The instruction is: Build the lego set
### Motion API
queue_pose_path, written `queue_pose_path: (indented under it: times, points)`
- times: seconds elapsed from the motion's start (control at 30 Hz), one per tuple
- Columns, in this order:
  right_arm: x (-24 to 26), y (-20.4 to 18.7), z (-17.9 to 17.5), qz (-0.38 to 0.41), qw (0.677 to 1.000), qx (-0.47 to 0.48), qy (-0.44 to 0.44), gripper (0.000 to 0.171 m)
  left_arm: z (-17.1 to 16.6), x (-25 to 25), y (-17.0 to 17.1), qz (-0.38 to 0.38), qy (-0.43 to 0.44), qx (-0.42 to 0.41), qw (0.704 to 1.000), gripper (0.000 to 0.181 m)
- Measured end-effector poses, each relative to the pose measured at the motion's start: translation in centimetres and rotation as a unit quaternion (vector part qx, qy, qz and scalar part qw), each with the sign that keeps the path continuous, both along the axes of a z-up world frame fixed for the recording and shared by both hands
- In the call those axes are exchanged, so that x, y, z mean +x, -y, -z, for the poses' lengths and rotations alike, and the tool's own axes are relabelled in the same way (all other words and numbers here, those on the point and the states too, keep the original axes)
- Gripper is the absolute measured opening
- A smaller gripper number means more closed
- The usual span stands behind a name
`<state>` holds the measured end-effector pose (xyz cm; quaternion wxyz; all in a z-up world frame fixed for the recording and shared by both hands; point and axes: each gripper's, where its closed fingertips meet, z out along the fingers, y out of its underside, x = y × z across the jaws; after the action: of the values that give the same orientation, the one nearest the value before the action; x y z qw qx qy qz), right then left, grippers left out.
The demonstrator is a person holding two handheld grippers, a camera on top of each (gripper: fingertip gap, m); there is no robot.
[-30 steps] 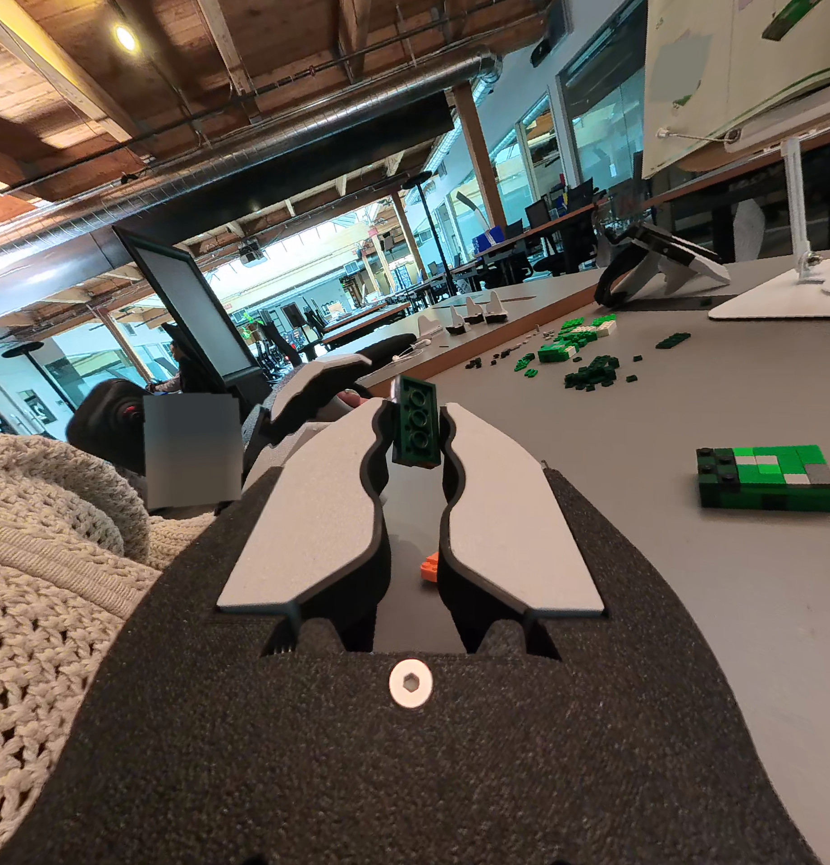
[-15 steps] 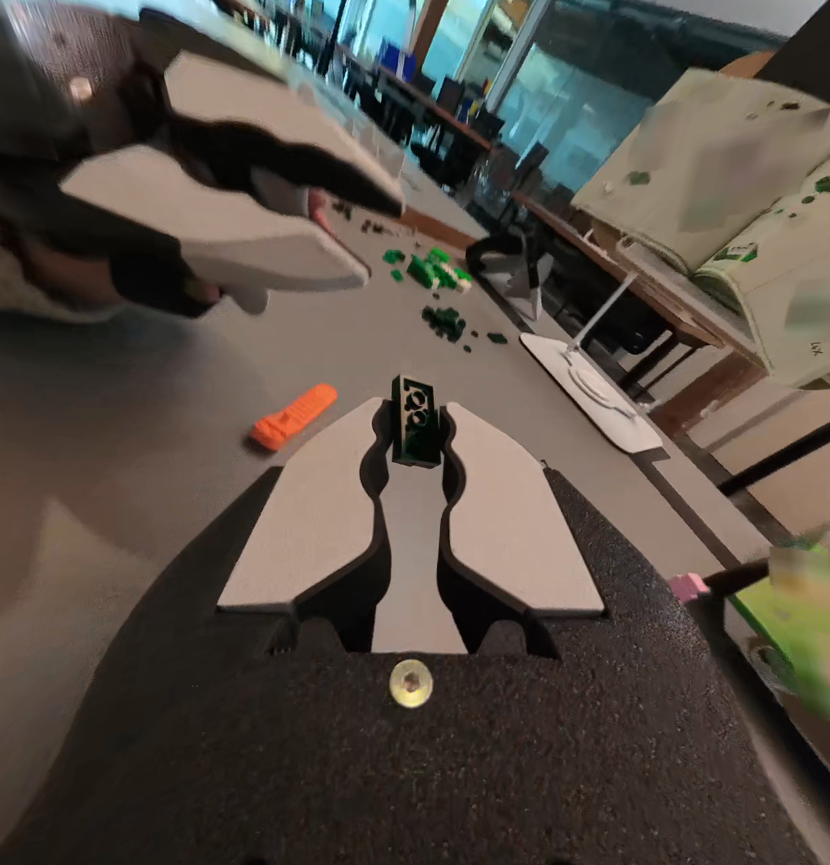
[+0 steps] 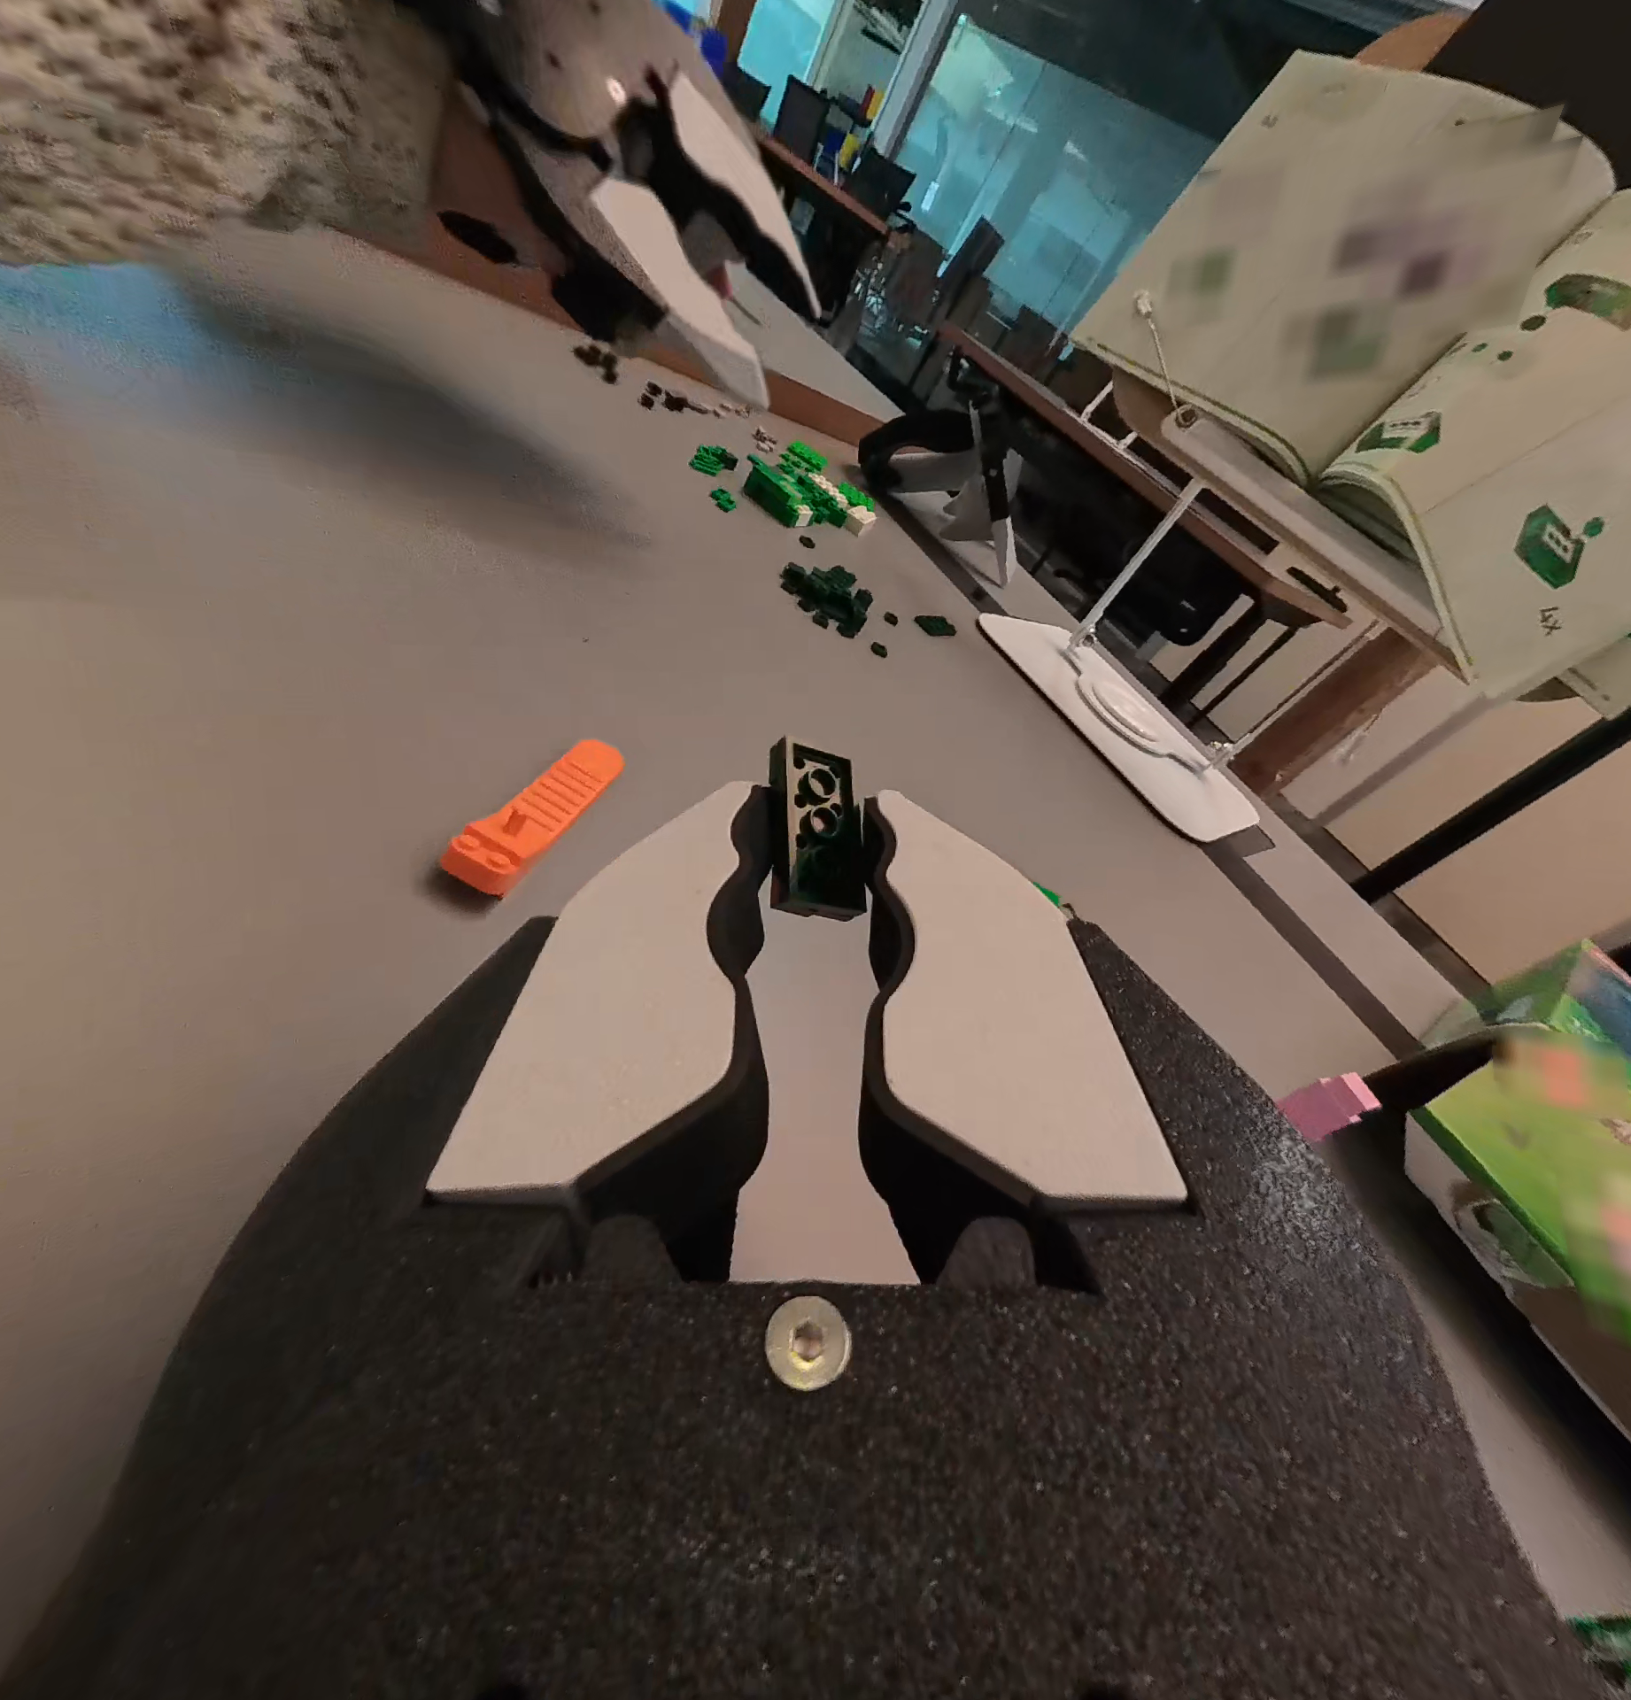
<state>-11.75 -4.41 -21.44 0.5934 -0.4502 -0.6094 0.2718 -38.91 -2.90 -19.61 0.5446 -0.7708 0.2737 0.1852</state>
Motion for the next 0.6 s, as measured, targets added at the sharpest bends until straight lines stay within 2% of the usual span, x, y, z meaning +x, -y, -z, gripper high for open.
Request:
queue_pose_path:
  times: [0.17,0.3,0.5,0.6]
  points:
    - [-0.1,-0.3,-0.2,-0.002,1.0,-0.012,-0.006,0.018,2.9,-6.3,-2.6,0.009,-0.028,-0.123,0.992,0.059]
    - [-0.3,-0.6,-0.2,0.0,1.0,-0.019,-0.006,0.018,5.3,-8.6,-3.9,0.014,0.005,-0.212,0.977,0.057]
    - [-0.2,-0.6,-0.5,-0.007,0.999,-0.029,-0.019,0.018,8.0,-10.4,-3.7,0.015,-0.017,-0.295,0.955,0.053]
    - [-0.2,-0.8,-0.8,-0.01,0.999,-0.04,-0.029,0.018,8.1,-10.5,-3.8,0.018,-0.012,-0.298,0.954,0.051]
